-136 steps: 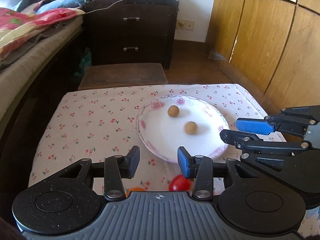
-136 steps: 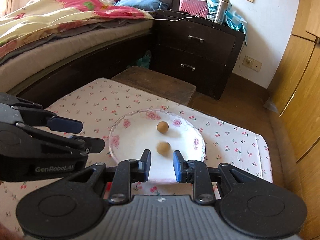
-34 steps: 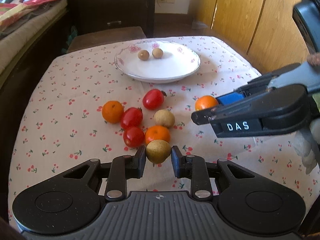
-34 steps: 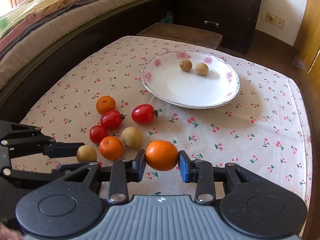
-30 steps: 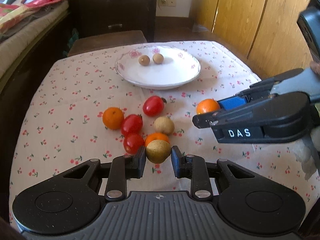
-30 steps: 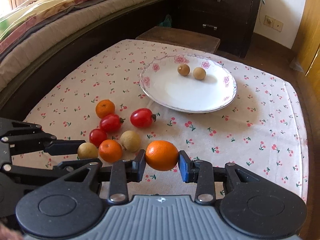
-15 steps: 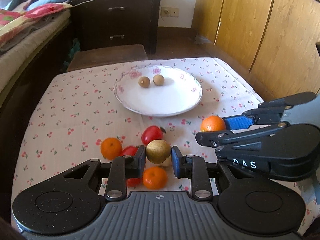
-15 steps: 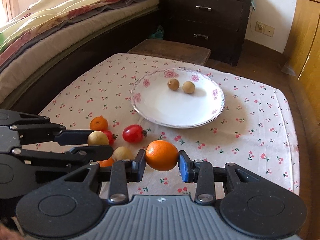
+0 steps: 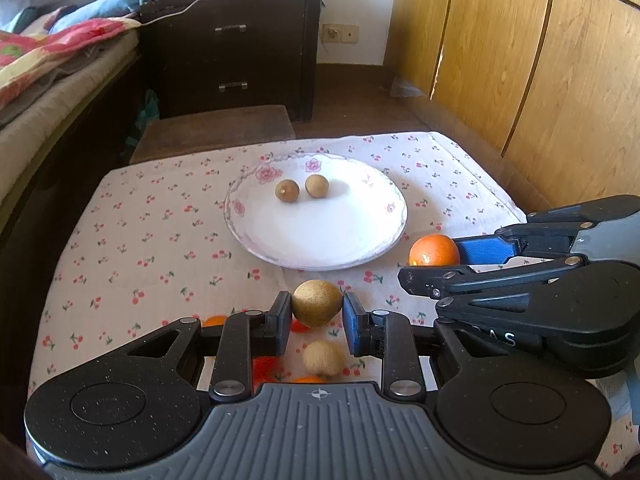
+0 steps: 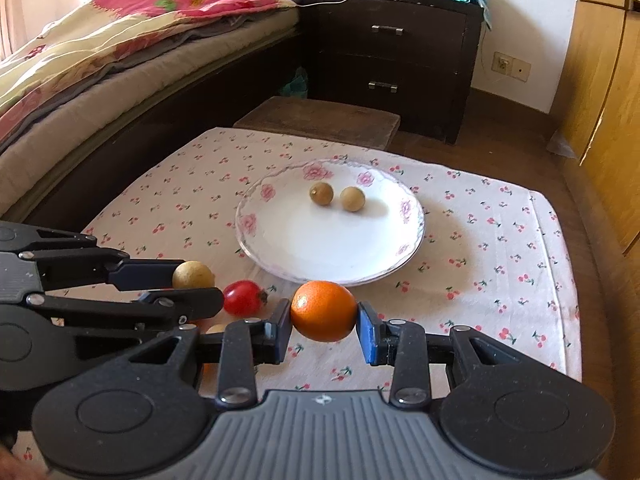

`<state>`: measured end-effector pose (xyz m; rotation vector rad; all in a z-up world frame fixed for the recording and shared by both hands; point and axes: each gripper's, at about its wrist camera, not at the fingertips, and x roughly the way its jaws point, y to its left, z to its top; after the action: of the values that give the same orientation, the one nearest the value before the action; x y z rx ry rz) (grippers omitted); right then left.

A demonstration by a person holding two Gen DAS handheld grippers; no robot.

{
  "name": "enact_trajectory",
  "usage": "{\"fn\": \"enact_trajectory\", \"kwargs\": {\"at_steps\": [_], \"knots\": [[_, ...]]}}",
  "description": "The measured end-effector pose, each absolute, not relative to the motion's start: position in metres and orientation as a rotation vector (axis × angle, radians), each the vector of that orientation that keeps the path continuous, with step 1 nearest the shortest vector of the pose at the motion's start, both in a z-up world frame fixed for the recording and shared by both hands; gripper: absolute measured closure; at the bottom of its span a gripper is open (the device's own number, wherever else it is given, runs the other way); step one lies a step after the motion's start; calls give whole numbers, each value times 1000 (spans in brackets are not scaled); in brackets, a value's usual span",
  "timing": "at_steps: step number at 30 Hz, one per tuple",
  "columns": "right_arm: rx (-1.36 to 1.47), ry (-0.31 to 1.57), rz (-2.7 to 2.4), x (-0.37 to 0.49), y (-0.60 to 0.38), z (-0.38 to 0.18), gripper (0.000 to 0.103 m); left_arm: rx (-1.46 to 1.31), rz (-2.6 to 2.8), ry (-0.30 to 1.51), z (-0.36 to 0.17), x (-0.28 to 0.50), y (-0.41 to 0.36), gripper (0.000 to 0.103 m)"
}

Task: Organize fruits
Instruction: 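Carry the tangerine and brown fruit over the bowl and open both tools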

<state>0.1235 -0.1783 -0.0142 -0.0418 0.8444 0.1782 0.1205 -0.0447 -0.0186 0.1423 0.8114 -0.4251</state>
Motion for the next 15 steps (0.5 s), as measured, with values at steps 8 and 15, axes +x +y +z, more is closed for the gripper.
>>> {"fn": "enact_trajectory", "kwargs": {"at_steps": [8,15], "knots": [[-14,845,155,147,-190,-15,67,152,-419,797,-17,141,-55,68],[11,856,151,175,-199,-22,67,154,-402,791,-22,166,-64,68]]}}
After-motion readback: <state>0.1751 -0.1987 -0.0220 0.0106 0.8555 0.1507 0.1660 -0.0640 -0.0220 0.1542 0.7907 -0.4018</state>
